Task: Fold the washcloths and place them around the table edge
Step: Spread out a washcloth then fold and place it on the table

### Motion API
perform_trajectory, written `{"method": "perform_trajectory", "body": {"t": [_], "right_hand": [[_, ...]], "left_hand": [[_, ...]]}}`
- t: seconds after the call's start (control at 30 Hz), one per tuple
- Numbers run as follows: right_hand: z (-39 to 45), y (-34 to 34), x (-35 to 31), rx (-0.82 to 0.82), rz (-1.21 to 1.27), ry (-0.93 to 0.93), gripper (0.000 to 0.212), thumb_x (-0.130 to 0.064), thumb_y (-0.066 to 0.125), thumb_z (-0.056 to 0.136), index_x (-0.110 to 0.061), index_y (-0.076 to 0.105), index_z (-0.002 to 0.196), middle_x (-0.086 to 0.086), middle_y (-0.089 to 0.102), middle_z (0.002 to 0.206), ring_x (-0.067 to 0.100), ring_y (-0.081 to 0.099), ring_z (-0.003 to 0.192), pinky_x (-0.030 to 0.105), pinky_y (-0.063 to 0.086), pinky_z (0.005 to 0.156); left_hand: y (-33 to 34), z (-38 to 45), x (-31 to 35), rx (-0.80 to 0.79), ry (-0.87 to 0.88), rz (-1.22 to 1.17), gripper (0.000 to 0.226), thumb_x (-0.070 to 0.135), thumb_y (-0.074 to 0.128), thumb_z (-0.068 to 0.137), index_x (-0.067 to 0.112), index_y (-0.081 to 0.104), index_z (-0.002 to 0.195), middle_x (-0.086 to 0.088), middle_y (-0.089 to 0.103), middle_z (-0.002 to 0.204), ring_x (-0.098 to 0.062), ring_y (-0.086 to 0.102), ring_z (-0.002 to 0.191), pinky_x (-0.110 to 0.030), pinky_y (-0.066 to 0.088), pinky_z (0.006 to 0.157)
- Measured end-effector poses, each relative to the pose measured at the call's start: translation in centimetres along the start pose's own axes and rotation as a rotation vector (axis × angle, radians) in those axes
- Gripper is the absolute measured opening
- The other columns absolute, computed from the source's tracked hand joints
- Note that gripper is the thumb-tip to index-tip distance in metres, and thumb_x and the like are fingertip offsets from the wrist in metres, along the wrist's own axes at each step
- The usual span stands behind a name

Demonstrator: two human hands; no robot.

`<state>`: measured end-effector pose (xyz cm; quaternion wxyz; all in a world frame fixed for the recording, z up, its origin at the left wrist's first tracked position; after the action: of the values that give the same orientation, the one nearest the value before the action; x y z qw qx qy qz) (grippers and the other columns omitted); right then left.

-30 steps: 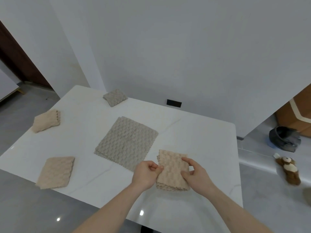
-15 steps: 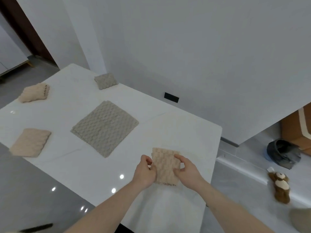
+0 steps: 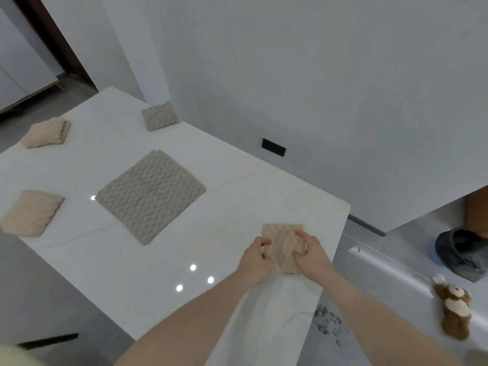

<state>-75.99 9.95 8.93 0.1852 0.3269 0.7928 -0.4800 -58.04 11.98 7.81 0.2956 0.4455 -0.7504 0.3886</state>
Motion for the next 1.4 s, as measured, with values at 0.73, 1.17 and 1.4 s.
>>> {"method": "perform_trajectory", "body": {"t": [0.73,1.17,1.4], "right_hand": [[3.9,3.0,4.5,-0.316,-0.563,0.032,0.077,-0.023,0.046,0.095,-0.026,0.004,0.16,-0.008,-0.011,0.167,0.026,-0.008,0.154,0.05,0.015,0.123],[0.3,5.6,-0.6,-0.308,-0.424,0.002,0.07,-0.027,0.049,0.098,-0.021,0.015,0.158,-0.001,-0.001,0.167,0.024,0.011,0.153,0.036,0.022,0.122],[-4.5,13.3,-8.3,-0.312,-0.358,-0.116,0.069,-0.035,0.055,0.095,-0.027,0.024,0.156,-0.003,0.004,0.166,0.024,0.037,0.143,0.032,0.034,0.114]], "left_hand": [[-6.4,-1.0,-5.2,0.033,-0.054,0.307,0.036,0.012,0.053,0.093,0.026,0.061,0.125,0.011,0.042,0.134,-0.013,0.054,0.111,-0.021,0.045,0.089],[-17.8,-8.6,-12.1,0.147,-0.104,0.441,0.033,0.014,0.057,0.093,0.027,0.059,0.124,0.005,0.036,0.15,-0.014,0.053,0.12,-0.02,0.042,0.094],[-27.8,-5.7,-15.3,0.132,-0.147,0.754,0.043,0.023,0.057,0.09,0.025,0.055,0.133,0.002,0.015,0.164,-0.024,0.032,0.142,-0.032,0.045,0.1]]}}
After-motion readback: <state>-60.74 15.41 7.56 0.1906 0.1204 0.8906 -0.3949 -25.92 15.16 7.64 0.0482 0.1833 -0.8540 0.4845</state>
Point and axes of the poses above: each hand's wrist, its own z-axis towards the middle knuckle, its own y-axis out of the palm, x = y × z, the point moved 7 cm from there along z, towards the middle knuckle
